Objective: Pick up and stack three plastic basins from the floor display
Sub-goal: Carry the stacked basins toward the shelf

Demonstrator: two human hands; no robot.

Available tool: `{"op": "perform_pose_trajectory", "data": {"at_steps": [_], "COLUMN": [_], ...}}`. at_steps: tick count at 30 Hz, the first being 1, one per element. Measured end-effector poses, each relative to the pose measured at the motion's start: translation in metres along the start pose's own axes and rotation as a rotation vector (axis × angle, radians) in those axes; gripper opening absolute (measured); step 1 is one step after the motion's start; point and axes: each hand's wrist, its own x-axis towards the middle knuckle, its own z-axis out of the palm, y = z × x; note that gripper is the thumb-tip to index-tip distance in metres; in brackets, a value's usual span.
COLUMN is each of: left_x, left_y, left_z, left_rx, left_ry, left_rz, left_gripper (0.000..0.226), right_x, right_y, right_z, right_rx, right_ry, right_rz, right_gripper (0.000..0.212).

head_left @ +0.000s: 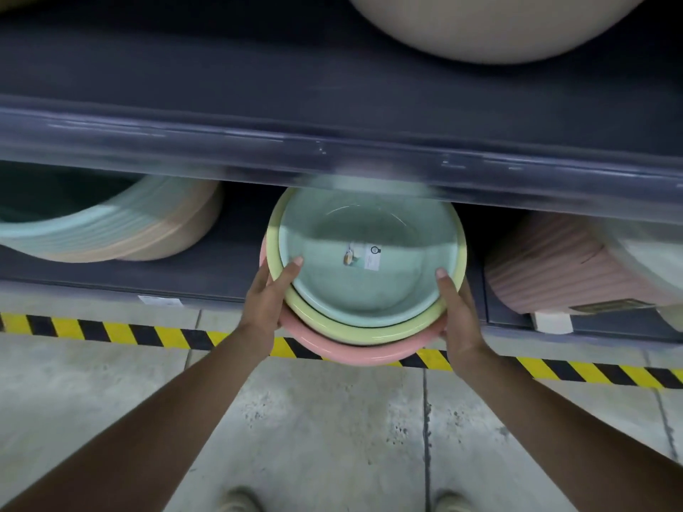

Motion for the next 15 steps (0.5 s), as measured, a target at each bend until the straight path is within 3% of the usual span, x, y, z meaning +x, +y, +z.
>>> {"op": "perform_pose_trajectory", "data": {"at_steps": [9,15], "left_x": [0.040,0.059], "left_y": [0.033,0.038], "left_z": [0.009,0.002], "left_rx": [0.040,0.158], "left_ry": [0.043,0.037], "left_rz": [0.117,0.104], "left_gripper": [0.032,0.042], "right_x": [0.049,0.071], "right_y": [-0.021,-0.026], "right_z": [0.026,0.030], "right_rx": [-0.134,-0.230], "right_ry": [0.024,0.059], "right_rz": [-0.128,-0.173], "right_gripper": [0.094,0.077]}}
